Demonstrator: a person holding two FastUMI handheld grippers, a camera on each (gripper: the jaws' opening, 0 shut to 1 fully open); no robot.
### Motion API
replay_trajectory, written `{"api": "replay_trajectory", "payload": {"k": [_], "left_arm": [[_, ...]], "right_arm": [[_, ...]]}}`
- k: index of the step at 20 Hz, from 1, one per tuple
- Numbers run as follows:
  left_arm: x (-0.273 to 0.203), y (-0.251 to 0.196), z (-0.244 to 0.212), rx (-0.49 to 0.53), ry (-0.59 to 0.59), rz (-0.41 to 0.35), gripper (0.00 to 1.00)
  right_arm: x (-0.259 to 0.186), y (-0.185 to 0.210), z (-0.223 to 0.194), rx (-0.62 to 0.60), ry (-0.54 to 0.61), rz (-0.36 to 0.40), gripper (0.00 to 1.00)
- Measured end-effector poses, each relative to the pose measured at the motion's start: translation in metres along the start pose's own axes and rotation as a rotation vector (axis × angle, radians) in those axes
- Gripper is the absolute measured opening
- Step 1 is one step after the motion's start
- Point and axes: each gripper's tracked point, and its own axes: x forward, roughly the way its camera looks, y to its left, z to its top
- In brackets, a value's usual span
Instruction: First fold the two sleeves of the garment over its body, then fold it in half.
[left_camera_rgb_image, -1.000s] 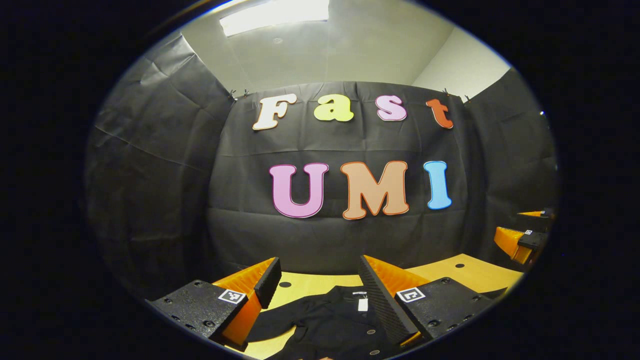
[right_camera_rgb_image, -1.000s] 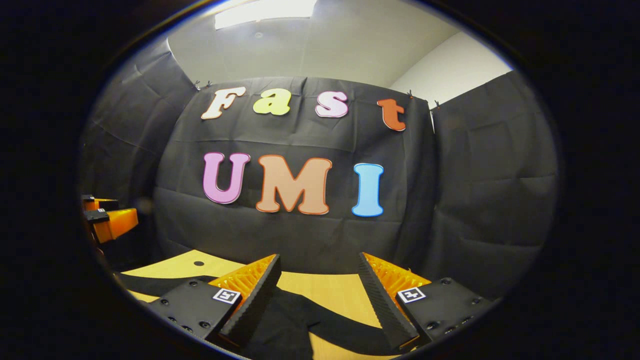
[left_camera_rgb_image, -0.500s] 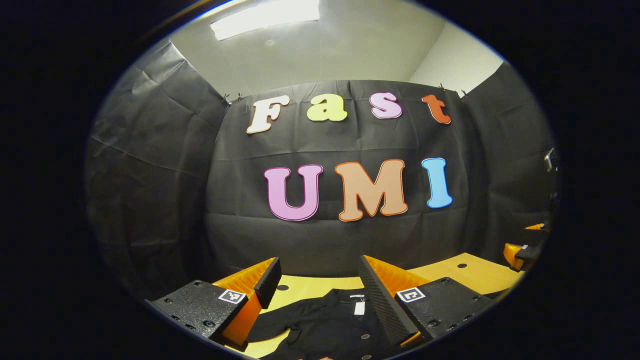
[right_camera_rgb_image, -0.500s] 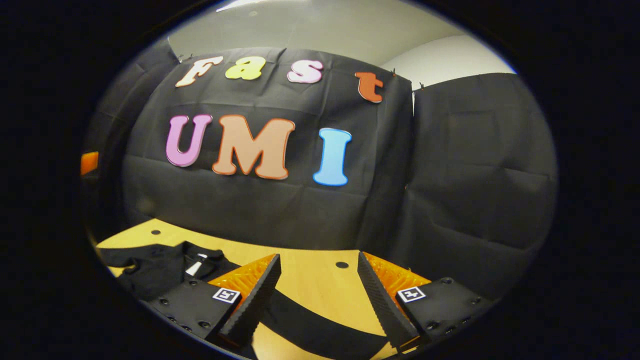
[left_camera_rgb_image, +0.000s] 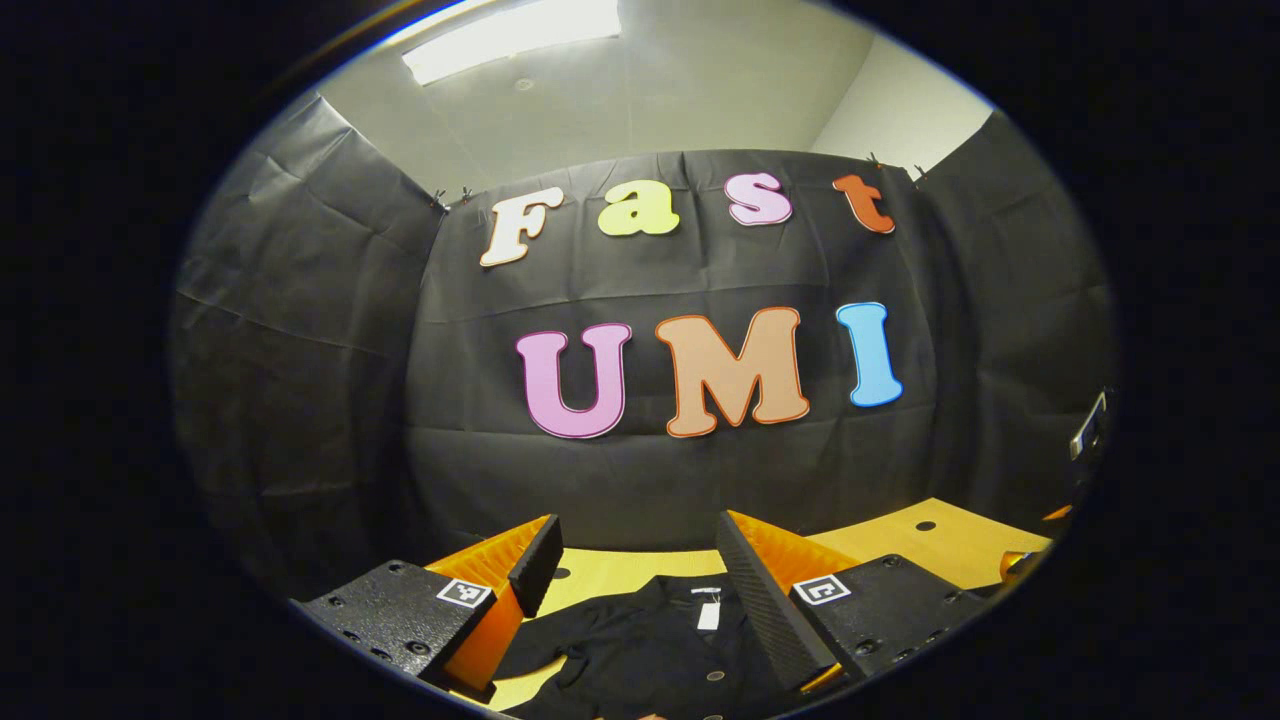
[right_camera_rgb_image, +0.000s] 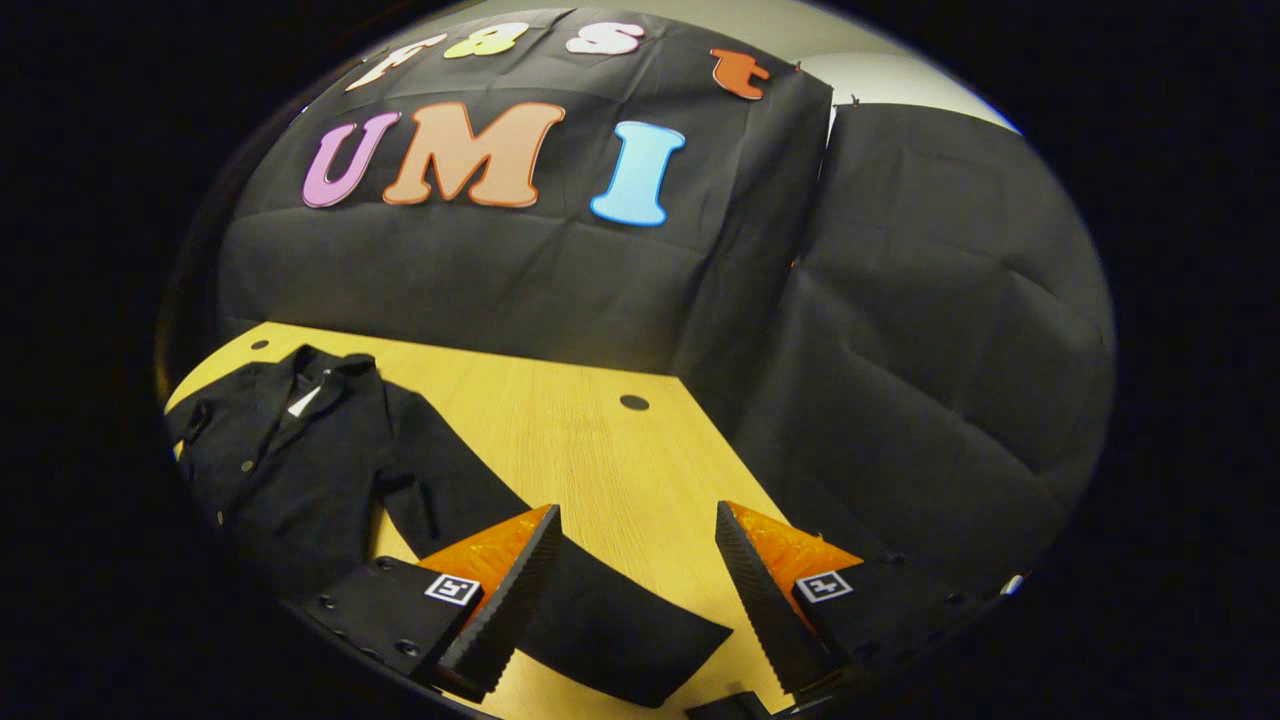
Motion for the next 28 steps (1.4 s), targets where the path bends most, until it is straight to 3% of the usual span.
{"api": "replay_trajectory", "payload": {"k": [15,24,27,28], "left_arm": [[0.006,-0.050,-0.008,0.045,0.038,0.016,0.93],[0.008,-0.079,-0.006,0.060,0.033,0.013,0.95],[0.007,-0.070,-0.010,0.043,0.035,0.017,0.90],[0.008,-0.065,-0.012,0.038,0.038,0.020,0.90]], "right_arm": [[0.047,-0.037,-0.123,0.044,0.358,0.017,1.00],[0.048,-0.028,-0.131,0.228,0.435,0.110,0.96],[0.046,-0.010,-0.123,0.181,0.440,0.166,0.63],[0.045,-0.007,-0.125,0.177,0.439,0.172,0.47]]}}
